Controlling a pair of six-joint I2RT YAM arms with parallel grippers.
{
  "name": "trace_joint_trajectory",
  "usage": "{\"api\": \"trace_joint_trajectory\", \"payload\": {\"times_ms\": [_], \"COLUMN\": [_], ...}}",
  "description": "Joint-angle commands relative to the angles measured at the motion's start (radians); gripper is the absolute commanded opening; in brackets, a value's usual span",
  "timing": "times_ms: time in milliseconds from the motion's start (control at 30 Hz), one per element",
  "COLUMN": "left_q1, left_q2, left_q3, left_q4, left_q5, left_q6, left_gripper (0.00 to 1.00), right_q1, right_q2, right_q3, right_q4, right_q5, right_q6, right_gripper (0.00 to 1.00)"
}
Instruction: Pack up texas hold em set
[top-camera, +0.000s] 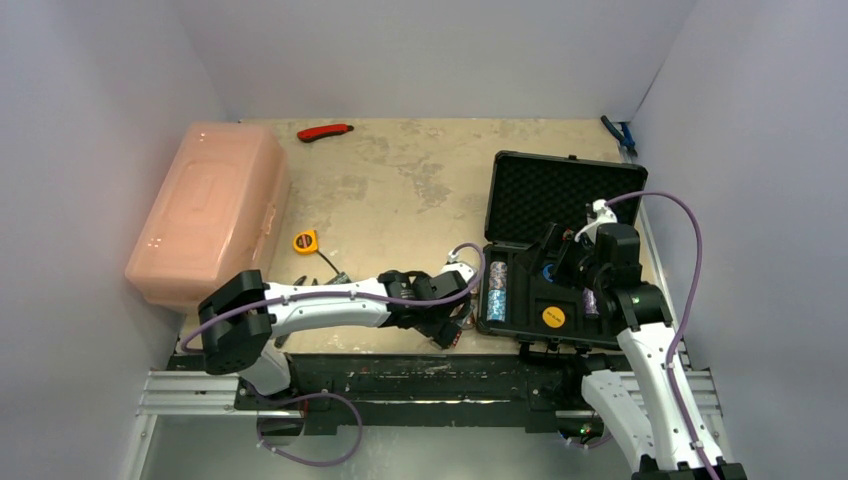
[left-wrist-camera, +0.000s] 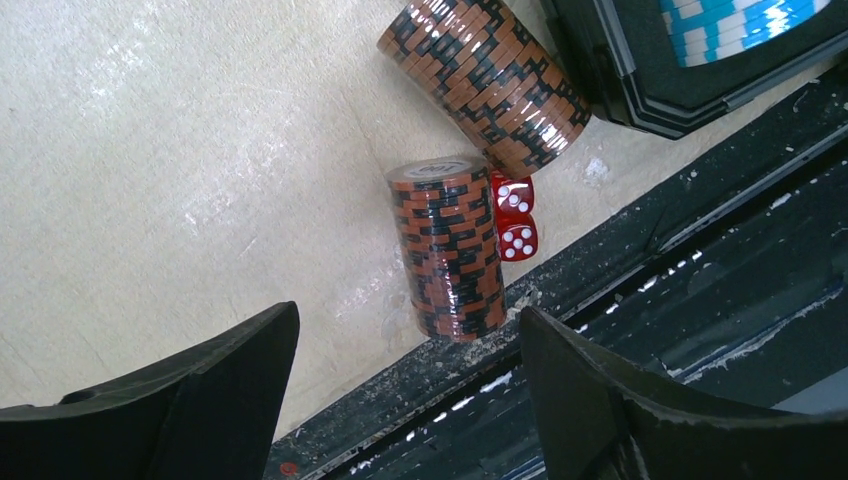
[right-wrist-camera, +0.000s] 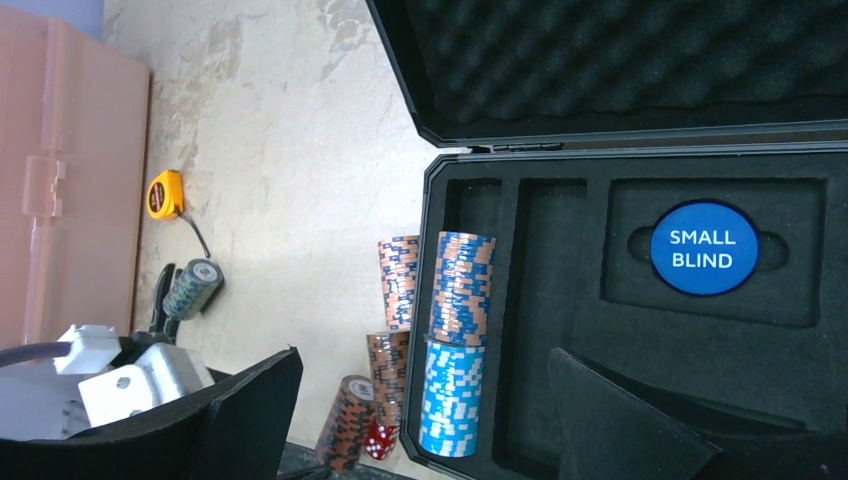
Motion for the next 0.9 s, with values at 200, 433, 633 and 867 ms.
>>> {"api": "trace_joint_trajectory", "payload": {"times_ms": [200,433,633,867], "left_q1": [-0.017,-0.02,-0.02,-0.02], "left_q2": [0.061,0.077,0.11,0.132], "left_q3": [0.045,0.043,0.043,0.042], "left_q4": [0.044,0.047,0.056,0.073], "left_q5": [-0.023,-0.043,-0.034,-0.037], "left_q6": [-0.043,-0.042,-0.041,-0.043], "left_gripper": [0.78,0.77,0.76,0.71], "right_q1": [-0.001,-0.001,-0.002,-0.001], "right_q2": [-0.021,-0.03,-0.033,-0.027], "right_q3": [-0.003,-0.003,-0.006,-0.006], "right_q4": [0.038,0.032,0.036,0.038], "right_q5": [-0.046,-0.045,-0.044,-0.042], "right_q6": [-0.01,-0.006,-0.004,-0.005], "right_gripper": [0.99,0.99,0.99,0.99]}}
